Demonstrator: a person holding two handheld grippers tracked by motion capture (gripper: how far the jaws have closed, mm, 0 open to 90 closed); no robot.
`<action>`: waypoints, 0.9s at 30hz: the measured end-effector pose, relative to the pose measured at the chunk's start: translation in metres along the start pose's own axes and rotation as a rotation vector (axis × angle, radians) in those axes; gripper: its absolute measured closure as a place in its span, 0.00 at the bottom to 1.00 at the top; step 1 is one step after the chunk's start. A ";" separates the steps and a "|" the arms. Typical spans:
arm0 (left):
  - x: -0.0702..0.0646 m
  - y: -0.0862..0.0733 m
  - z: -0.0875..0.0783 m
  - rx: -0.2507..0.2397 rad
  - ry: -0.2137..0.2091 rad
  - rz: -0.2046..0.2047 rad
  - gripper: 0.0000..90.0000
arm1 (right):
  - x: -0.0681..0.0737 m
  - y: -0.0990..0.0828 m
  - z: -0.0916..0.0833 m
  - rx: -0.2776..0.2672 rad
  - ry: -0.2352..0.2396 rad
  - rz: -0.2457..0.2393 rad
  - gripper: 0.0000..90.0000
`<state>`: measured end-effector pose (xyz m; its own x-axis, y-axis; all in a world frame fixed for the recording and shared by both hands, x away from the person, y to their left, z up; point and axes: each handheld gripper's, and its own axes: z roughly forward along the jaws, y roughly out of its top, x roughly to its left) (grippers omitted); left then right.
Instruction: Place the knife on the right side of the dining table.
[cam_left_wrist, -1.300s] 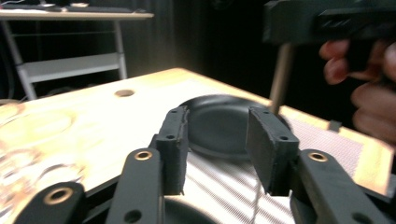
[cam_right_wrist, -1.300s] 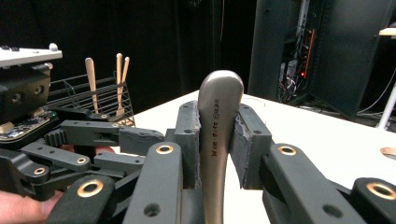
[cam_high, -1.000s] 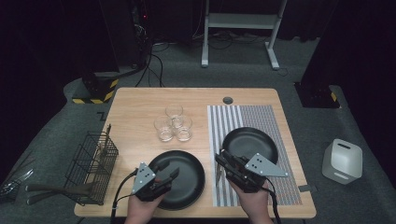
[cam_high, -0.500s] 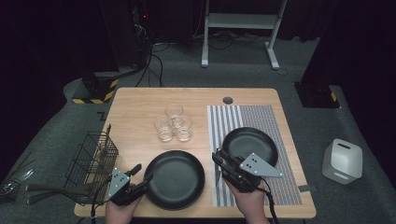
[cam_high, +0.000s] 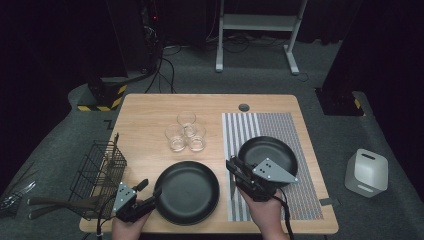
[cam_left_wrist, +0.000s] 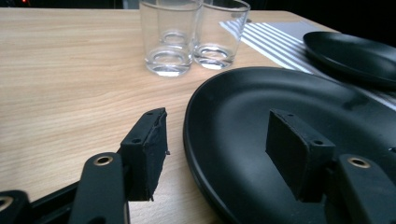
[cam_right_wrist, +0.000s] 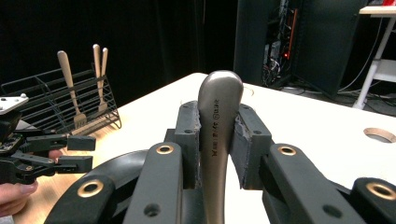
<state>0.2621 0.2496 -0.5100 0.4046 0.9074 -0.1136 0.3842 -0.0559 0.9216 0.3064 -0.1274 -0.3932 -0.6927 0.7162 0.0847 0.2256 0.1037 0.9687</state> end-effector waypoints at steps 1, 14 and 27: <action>0.001 -0.001 0.001 0.000 -0.002 0.003 0.43 | 0.000 0.000 0.001 -0.001 0.000 -0.003 0.82; 0.006 -0.005 0.008 -0.025 -0.013 0.000 0.43 | -0.004 0.006 0.006 -0.008 -0.008 -0.015 0.82; 0.015 -0.002 0.018 -0.007 -0.062 -0.002 0.42 | -0.017 0.015 0.023 -0.015 -0.068 -0.031 0.82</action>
<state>0.2825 0.2556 -0.5208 0.4546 0.8798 -0.1385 0.3792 -0.0505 0.9239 0.3375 -0.1219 -0.3851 -0.6509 0.7582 0.0387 0.1942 0.1170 0.9740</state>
